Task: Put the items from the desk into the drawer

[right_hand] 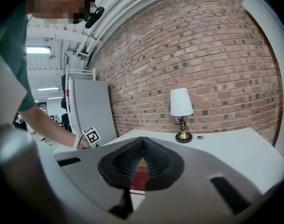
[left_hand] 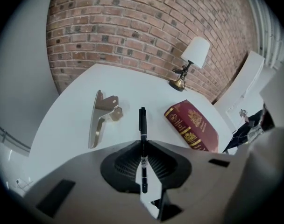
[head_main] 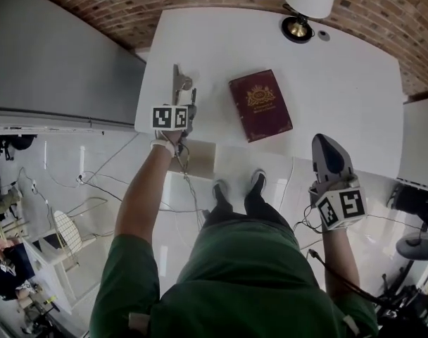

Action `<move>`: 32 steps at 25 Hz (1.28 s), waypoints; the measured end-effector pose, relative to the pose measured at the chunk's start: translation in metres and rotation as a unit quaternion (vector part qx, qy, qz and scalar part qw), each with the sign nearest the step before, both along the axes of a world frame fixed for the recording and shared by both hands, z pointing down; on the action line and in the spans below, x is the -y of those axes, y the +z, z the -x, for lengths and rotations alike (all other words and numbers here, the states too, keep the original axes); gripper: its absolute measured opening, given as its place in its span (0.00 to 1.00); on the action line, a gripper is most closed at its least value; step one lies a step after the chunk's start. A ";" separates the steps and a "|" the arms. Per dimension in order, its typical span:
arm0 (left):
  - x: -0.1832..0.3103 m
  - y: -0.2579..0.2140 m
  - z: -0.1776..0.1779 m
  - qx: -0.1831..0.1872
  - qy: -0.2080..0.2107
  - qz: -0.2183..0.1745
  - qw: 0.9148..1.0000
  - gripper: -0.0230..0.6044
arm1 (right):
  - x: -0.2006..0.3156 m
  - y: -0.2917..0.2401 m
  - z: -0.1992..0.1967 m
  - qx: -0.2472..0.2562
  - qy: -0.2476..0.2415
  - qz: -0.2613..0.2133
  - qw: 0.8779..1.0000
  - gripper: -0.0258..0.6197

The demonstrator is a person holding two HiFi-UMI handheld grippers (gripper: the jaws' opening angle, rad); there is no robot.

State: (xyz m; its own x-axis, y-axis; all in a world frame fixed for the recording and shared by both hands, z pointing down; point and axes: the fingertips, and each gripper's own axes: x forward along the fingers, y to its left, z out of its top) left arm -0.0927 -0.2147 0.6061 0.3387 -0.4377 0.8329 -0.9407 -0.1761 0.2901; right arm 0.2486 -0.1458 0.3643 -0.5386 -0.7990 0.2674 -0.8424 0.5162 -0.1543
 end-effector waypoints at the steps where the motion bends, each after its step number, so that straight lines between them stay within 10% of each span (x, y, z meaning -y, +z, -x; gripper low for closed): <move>1: -0.005 -0.003 0.003 -0.005 -0.005 -0.006 1.000 0.10 | 0.001 0.000 0.008 0.000 -0.010 -0.001 1.000 0.04; 17: -0.096 -0.067 0.020 -0.010 -0.009 -0.132 0.991 0.10 | 0.003 -0.003 0.109 0.008 -0.167 -0.020 0.986 0.04; 32: -0.189 0.024 0.022 0.043 0.200 -0.131 0.970 0.10 | -0.019 0.011 0.204 0.003 -0.204 0.011 0.979 0.04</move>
